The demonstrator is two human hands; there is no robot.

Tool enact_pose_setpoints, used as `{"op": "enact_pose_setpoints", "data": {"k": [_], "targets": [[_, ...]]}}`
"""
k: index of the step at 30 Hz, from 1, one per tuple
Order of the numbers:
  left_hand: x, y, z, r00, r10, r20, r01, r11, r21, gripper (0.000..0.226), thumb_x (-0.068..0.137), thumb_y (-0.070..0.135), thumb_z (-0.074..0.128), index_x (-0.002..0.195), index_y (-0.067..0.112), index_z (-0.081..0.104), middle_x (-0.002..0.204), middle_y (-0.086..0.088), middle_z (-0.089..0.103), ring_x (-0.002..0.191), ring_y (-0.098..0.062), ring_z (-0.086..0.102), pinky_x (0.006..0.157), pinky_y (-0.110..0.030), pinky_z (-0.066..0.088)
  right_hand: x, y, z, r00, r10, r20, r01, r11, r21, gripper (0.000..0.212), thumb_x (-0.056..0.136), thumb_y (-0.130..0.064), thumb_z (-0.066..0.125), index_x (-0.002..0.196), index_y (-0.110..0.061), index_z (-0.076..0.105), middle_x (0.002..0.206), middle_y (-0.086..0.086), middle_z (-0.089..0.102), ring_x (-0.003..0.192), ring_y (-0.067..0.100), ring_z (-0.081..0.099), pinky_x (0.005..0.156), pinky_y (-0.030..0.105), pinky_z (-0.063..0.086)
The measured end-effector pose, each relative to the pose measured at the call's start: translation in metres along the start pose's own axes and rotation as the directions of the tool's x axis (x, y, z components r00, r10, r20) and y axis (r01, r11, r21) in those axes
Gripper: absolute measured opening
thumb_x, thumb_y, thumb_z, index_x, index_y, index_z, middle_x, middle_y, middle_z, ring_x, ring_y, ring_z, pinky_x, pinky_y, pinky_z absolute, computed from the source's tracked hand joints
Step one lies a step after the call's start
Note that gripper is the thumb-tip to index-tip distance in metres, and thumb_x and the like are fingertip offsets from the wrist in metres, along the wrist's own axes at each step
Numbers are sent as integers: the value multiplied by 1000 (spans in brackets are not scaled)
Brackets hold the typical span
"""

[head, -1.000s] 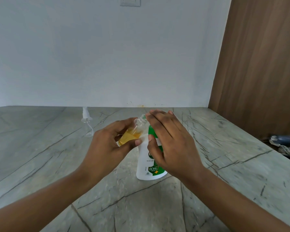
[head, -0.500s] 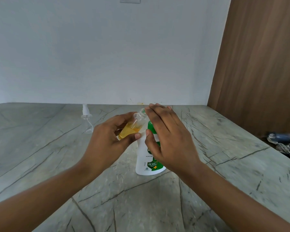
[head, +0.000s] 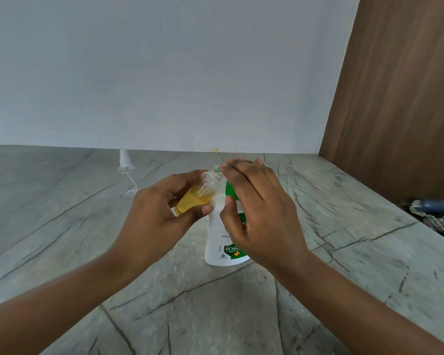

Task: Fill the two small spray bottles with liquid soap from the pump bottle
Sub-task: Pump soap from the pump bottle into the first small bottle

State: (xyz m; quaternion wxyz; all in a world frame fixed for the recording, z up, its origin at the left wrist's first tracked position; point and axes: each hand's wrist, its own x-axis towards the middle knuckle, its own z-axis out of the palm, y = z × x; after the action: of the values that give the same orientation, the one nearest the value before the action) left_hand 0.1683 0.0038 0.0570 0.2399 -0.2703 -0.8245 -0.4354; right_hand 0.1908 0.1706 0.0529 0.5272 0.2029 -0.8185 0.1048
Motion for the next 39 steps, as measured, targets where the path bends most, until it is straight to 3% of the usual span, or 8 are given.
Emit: {"op": "enact_pose_setpoints", "data": {"k": [4, 12, 18, 27, 33, 39], "targets": [[-3, -4, 1, 1000, 7, 12, -7, 1000, 14, 54, 68, 43, 67, 119, 31, 57, 107, 20, 63, 97, -2, 63, 86, -9, 45, -1, -1, 2, 1000, -2, 0, 2, 1000, -7, 40, 83, -18, 45, 111, 2, 64, 109, 14, 65, 106, 20, 54, 102, 31, 37], [-3, -3, 0, 1000, -17, 19, 17, 1000, 5, 54, 67, 42, 68, 119, 30, 59, 102, 28, 59, 96, 6, 60, 79, -1, 41, -4, -1, 1, 999, -2, 40, 3, 1000, -24, 40, 84, -18, 45, 115, 1, 62, 113, 13, 64, 109, 18, 50, 103, 30, 36], [2, 5, 0, 999, -26, 21, 26, 999, 27, 58, 67, 44, 64, 123, 29, 56, 108, 25, 56, 99, -3, 61, 79, -3, 42, 6, 0, -7, 1000, 8, 17, -7, 999, -42, 40, 84, -19, 44, 116, -2, 63, 114, 9, 64, 111, 15, 45, 97, 25, 36], [3, 7, 1, 999, -38, 14, 38, 999, -9, 56, 68, 38, 68, 121, 29, 56, 100, 34, 53, 92, 10, 56, 75, 4, 38, 6, 1, -6, 1000, 5, 15, -5, 999, -45, 42, 84, -20, 44, 118, -3, 61, 116, 10, 64, 114, 17, 44, 96, 27, 37], [2, 5, 0, 998, -43, 37, 43, 999, -8, 57, 66, 42, 66, 121, 31, 56, 106, 24, 60, 97, 1, 61, 79, -1, 42, 4, 2, -3, 1000, 3, -2, -3, 1000, -19, 41, 84, -19, 45, 117, -1, 62, 114, 10, 64, 112, 17, 47, 98, 29, 39], [-1, 0, -1, 998, -36, 43, 36, 999, -12, 57, 65, 45, 66, 119, 30, 59, 103, 26, 62, 95, 7, 60, 79, -1, 41, -1, 1, 0, 999, -32, -6, 31, 999, -38, 41, 84, -17, 42, 114, 1, 64, 112, 13, 65, 108, 19, 50, 97, 32, 41]]}}
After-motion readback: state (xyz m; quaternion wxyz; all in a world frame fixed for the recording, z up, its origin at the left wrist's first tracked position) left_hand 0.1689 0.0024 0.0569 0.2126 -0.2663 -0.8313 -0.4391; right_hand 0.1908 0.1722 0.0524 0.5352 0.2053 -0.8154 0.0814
